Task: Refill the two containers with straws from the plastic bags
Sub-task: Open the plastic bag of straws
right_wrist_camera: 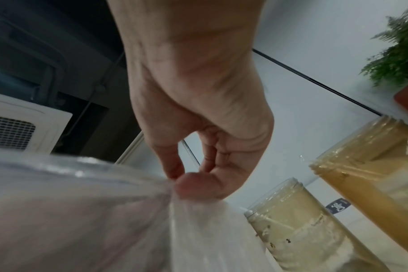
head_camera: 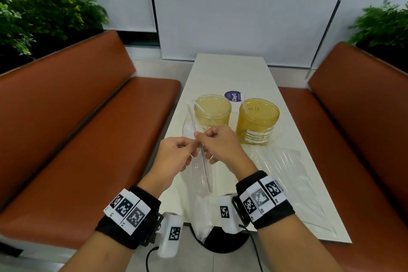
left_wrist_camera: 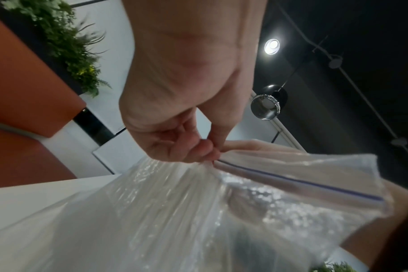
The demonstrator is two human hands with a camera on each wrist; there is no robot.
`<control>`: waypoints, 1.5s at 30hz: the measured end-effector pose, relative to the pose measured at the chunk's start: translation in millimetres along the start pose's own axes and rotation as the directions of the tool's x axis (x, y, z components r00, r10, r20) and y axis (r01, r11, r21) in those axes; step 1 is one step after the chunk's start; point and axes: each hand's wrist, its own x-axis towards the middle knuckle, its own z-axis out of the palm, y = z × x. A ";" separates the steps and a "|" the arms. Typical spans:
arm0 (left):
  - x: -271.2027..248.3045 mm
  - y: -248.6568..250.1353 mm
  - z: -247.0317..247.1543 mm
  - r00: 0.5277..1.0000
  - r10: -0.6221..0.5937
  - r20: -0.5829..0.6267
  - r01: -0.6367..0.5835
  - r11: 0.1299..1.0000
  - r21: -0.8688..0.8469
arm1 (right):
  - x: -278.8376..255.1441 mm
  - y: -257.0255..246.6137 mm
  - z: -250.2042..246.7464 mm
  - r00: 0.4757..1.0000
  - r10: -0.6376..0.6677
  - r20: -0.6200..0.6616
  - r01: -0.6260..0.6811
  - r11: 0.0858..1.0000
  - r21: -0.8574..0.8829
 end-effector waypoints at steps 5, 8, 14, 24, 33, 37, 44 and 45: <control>-2.9 -2.1 -1.1 0.999 -0.030 0.043 0.031 0.999 -0.025 | -0.8 -0.5 -2.3 0.997 0.053 0.054 -0.054 0.998 0.028; -5.8 0.1 3.9 0.998 -0.058 -0.009 0.058 0.998 -0.030 | -1.0 0.2 1.1 0.999 0.037 0.017 -0.037 0.999 -0.030; 1.3 6.1 -7.1 0.956 0.133 -0.262 -0.058 0.960 0.275 | -2.6 -2.6 -0.6 0.987 -0.111 -0.112 0.060 0.919 -0.390; 7.5 32.4 -25.8 0.976 0.190 -0.103 -0.028 0.584 0.812 | 3.6 -19.9 -17.3 0.995 -0.076 -0.071 -0.008 0.620 -0.784; 19.7 30.9 -49.9 0.993 0.112 0.025 -0.082 0.534 0.841 | 24.1 -15.7 -39.3 0.974 0.011 -0.226 -0.200 0.506 -0.839; 26.7 22.7 -55.0 0.992 0.104 0.073 -0.124 0.671 0.731 | 27.1 -5.7 -43.5 0.970 0.004 -0.241 -0.216 0.455 -0.864; 27.2 5.9 -32.3 0.979 0.189 0.081 -0.201 0.792 0.576 | 24.8 -24.2 -15.7 0.932 -0.361 -0.030 0.218 0.625 -0.750; 27.8 4.5 -30.5 0.974 0.208 0.088 -0.221 0.798 0.561 | 24.9 -26.9 -10.3 0.938 -0.345 0.037 0.247 0.591 -0.768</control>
